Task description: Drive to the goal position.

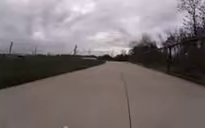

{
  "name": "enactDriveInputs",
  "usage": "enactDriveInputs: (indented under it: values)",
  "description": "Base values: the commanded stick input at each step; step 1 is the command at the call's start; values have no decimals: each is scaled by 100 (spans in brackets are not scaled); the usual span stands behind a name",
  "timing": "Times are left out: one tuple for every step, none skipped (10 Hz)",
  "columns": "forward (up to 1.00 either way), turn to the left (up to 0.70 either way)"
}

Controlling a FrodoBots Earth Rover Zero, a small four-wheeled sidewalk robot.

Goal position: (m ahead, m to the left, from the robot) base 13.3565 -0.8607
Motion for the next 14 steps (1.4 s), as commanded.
enactDriveInputs:
  values:
    - [100, -22]
    - [100, -18]
    - [100, -13]
    - [100, -8]
    - [100, -4]
    - [100, 0]
    - [100, 0]
    - [100, 0]
    - [100, 0]
    - [100, 0]
    - [100, 0]
    - [100, 0]
    - [100, 0]
    - [100, 0]
